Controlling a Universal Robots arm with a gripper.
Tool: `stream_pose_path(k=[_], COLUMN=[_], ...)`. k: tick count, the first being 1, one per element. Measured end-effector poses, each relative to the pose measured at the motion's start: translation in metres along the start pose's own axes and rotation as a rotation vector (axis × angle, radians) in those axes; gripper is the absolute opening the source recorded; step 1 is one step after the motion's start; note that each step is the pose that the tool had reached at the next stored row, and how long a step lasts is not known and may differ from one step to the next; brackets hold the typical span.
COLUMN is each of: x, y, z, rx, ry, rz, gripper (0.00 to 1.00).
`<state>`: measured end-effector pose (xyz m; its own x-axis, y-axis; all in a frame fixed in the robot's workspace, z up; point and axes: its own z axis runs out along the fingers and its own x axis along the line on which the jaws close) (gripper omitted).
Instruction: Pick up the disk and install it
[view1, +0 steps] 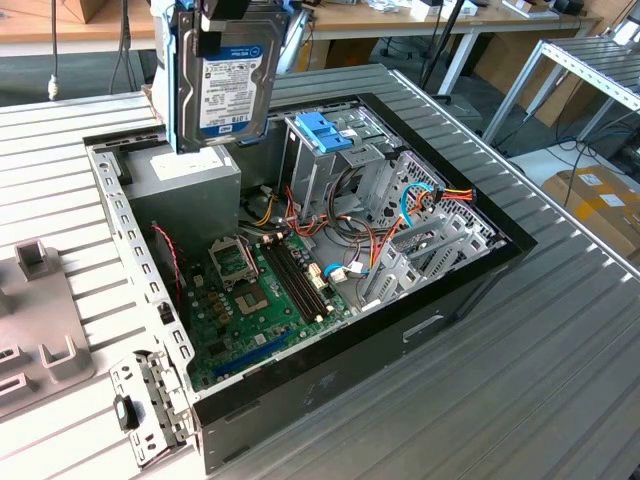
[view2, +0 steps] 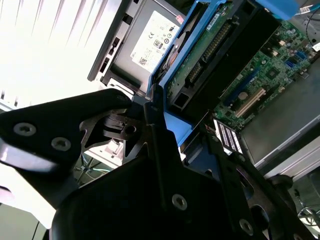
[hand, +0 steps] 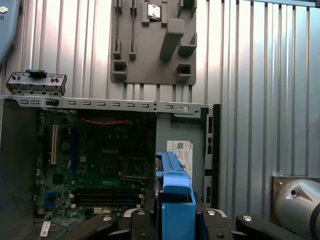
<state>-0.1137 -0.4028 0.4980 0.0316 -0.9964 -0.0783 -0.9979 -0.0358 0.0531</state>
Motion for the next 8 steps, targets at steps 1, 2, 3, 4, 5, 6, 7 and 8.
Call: stream_pose_path(k=[1,2,3,4,5,6,7,8], x=[0.0004,0.0008,0.0012,0.0020,0.0025,0.0030,0.0038,0.0044], y=[0.0000,0.0000,0.0000,0.0001,0.0001,0.0001,0.0001,0.0001], z=[0.0000,0.0000,-0.0001,-0.0001,-0.0002,-0.0002,-0.0002,-0.0003], rx=[0.0000,0.0000,0.0000,0.0000,0.0000,0.0000,0.0000,0.0000], ry=[0.0000,0.0000,0.0000,-0.0001,0.0000,0.0000,-0.0001,0.0000], rz=[0.000,0.000,0.000,0.000,0.000,0.000,0.000,0.000], gripper=[0.37,0.37,0.37,0.37,0.37,0.37,0.37,0.37])
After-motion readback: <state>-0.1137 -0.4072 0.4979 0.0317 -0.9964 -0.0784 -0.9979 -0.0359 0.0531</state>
